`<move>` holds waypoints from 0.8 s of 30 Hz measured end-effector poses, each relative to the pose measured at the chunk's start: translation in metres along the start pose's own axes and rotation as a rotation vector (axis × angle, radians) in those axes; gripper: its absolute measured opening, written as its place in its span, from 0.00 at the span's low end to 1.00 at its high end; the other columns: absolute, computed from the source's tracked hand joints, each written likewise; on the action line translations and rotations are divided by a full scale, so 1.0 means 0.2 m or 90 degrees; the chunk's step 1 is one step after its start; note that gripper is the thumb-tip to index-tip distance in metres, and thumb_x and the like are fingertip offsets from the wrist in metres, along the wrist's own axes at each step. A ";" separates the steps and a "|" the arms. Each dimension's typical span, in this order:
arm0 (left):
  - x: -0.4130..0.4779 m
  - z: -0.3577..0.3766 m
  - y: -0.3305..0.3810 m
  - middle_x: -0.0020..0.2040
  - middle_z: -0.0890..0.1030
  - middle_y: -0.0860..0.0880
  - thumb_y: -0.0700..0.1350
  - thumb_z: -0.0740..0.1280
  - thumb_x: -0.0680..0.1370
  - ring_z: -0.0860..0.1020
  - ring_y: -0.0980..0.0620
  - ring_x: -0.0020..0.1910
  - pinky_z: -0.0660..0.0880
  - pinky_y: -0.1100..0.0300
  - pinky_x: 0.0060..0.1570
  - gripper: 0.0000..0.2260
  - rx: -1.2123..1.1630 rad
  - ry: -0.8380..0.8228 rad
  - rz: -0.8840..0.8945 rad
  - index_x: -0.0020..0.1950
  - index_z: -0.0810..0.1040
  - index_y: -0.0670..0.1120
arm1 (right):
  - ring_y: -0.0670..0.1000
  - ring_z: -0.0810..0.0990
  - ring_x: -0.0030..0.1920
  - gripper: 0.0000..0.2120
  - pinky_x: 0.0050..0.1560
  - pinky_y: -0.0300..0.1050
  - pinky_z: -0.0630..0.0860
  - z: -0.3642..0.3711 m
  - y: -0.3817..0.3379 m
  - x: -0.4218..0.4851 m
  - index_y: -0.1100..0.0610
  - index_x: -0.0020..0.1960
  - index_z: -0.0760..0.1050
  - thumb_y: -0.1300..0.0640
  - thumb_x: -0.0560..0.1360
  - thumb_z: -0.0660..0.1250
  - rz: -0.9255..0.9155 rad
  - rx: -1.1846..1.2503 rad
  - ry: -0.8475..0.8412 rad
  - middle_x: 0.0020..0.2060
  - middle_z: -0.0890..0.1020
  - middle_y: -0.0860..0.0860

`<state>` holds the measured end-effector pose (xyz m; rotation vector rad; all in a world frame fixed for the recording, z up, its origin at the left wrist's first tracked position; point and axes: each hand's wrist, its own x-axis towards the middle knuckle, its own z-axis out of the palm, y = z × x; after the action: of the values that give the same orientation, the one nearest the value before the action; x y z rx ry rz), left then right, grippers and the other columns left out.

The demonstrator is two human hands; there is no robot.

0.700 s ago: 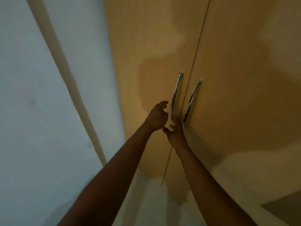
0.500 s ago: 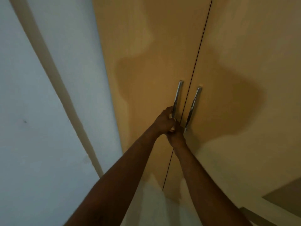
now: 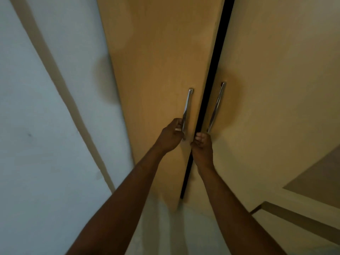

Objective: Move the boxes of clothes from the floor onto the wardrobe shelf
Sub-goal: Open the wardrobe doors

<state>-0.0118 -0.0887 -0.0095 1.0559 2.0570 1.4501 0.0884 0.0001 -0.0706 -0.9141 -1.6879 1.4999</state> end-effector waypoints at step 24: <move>-0.92 -0.36 -0.12 0.54 0.81 0.51 0.56 0.71 0.75 0.81 0.52 0.49 0.78 0.61 0.45 0.20 0.162 0.637 -0.118 0.62 0.73 0.48 | 0.47 0.69 0.73 0.25 0.73 0.52 0.66 0.40 -0.25 -0.43 0.45 0.78 0.57 0.56 0.83 0.58 -0.008 -0.098 -0.799 0.72 0.71 0.44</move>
<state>0.0455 -0.2796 -0.0208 0.1384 2.9567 1.8578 0.0610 -0.1194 -0.0316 0.1146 -2.6344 2.1328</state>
